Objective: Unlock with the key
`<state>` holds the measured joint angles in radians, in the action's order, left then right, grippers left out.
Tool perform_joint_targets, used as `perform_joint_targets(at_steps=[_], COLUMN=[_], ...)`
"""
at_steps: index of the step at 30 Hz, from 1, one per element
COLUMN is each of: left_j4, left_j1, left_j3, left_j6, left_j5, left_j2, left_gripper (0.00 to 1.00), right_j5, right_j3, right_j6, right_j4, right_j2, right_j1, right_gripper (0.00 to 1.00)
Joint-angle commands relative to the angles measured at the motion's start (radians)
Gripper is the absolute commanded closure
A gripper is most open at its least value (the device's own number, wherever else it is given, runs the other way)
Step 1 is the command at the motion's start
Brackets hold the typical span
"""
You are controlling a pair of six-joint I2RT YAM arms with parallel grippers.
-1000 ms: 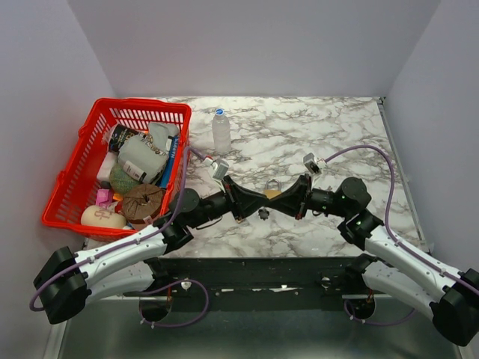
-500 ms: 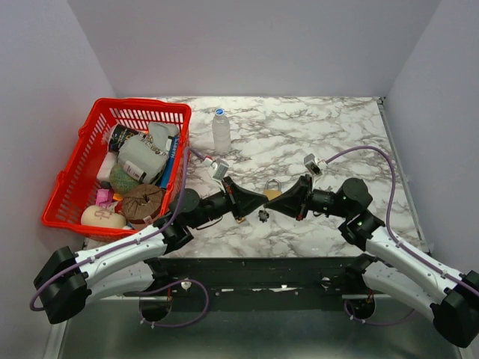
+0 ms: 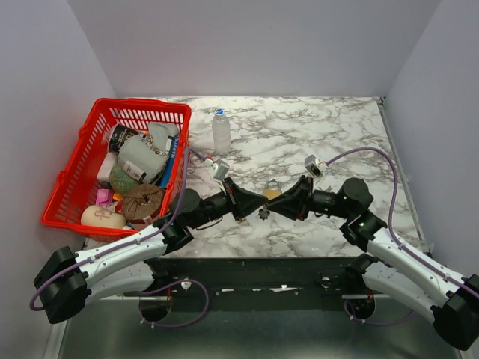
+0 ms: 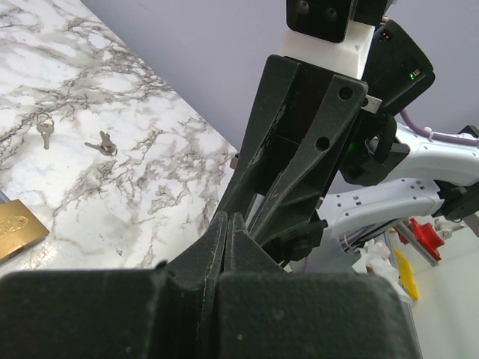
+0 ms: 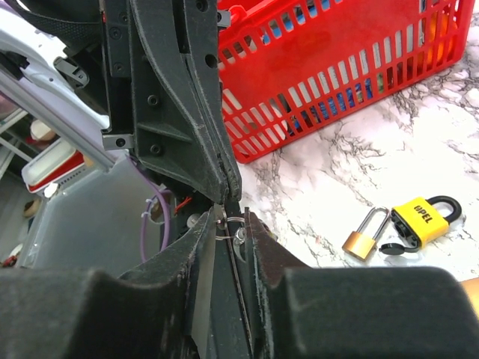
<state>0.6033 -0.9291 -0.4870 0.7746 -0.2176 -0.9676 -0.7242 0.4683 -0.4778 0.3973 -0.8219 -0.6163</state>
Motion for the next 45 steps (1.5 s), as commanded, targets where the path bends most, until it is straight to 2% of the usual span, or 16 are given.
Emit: perform_joint_targets(at_steps=[1,8,18,24,31,34,37,43,44,45], left_j4=[0.047,0.05,0.062,0.065,0.067,0.069,0.069,0.07,0.069,0.072], left_j1=[-0.004,-0.004,-0.004,-0.004,-0.004,-0.004,-0.004,-0.004,-0.005,-0.004], left_j3=[0.007,-0.004,-0.001,-0.002,0.002,0.004,0.007,0.005,0.007,0.007], left_j6=[-0.005,-0.006,-0.005,-0.001,0.0,0.0,0.0,0.0,0.002,0.002], left_j5=[-0.02,-0.032,-0.051,-0.051,-0.057,-0.06,-0.06,-0.065,-0.065,-0.065], left_j2=[0.01,0.001,-0.006,-0.005,-0.005,-0.002,-0.003,-0.003,-0.003,-0.003], left_gripper=[1.0,1.0,1.0,1.0,1.0,1.0,1.0,1.0,1.0,1.0], right_j5=[-0.05,-0.104,-0.1,-0.093,-0.075,-0.069,-0.06,-0.049,-0.047,-0.046], right_j3=[0.026,0.033,0.038,0.036,0.029,0.03,0.03,0.032,0.029,0.027], right_j6=[0.002,-0.007,-0.016,-0.018,-0.024,-0.027,-0.027,-0.024,-0.027,-0.027], right_j4=[0.02,0.041,0.067,0.067,0.074,0.072,0.069,0.063,0.067,0.072], right_j2=[-0.011,-0.042,-0.051,-0.046,-0.034,-0.034,-0.033,-0.028,-0.026,-0.023], right_j1=[-0.002,0.0,-0.002,-0.002,-0.002,-0.002,-0.002,-0.002,-0.002,-0.002], right_gripper=[0.68,0.66,0.68,0.65,0.73,0.73,0.68,0.68,0.69,0.74])
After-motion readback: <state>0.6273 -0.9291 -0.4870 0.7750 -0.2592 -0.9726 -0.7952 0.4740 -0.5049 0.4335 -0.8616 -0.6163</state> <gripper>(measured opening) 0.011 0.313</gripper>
